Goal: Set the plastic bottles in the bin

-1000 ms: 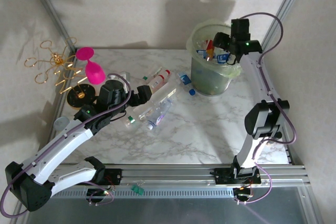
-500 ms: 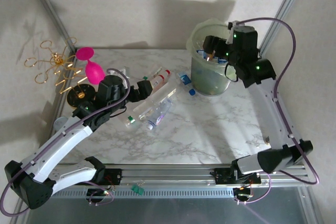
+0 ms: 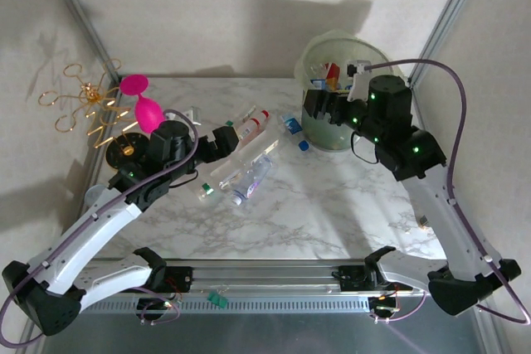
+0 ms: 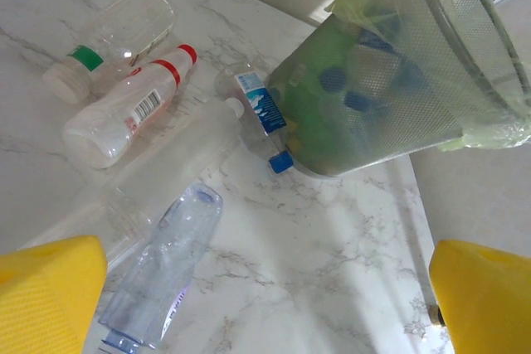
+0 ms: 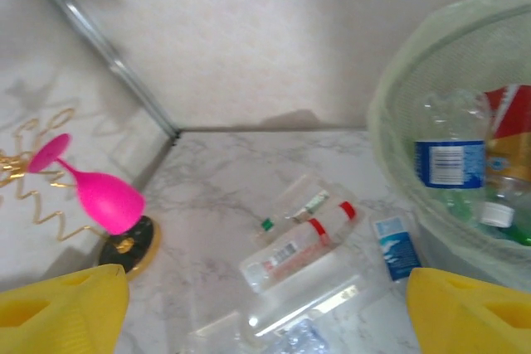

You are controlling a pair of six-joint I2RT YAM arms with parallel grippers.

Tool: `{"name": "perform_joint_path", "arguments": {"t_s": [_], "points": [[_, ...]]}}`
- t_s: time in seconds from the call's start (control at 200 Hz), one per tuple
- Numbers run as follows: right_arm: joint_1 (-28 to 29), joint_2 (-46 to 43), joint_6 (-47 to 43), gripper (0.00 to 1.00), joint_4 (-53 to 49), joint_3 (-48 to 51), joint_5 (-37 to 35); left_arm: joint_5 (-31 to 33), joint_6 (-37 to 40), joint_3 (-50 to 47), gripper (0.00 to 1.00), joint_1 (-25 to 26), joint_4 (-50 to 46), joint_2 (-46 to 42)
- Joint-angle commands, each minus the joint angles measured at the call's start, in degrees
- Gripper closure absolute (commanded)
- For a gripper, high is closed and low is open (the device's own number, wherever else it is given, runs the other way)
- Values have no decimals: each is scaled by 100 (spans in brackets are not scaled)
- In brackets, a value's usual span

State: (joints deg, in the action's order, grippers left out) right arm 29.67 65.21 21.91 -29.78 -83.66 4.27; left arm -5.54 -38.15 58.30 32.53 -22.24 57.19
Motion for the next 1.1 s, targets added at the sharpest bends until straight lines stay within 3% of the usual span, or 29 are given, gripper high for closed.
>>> {"name": "perform_joint_path", "arguments": {"t_s": [0.0, 0.155, 0.376, 0.616, 0.886, 1.097], "points": [[110, -113, 333, 14, 467, 300, 451, -183, -179, -6, 0, 33, -189, -108], [521, -87, 589, 14, 652, 555, 282, -93, -219, -271, 0, 38, -305, -338], [2009, 528, 735, 14, 710, 589, -926, 109, -191, -448, 0, 35, -691, -434], [3036, 1402, 901, 14, 353, 432, -1908, 248, -153, -599, 0, 34, -877, -466], [3092, 1915, 1765, 18, 88, 947, -2722, 362, -284, -601, 0, 14, -984, -193], [2895, 2259, 1997, 19, 306, 1315, -2417, 497, -384, -645, 0, 12, -889, -284]]}}
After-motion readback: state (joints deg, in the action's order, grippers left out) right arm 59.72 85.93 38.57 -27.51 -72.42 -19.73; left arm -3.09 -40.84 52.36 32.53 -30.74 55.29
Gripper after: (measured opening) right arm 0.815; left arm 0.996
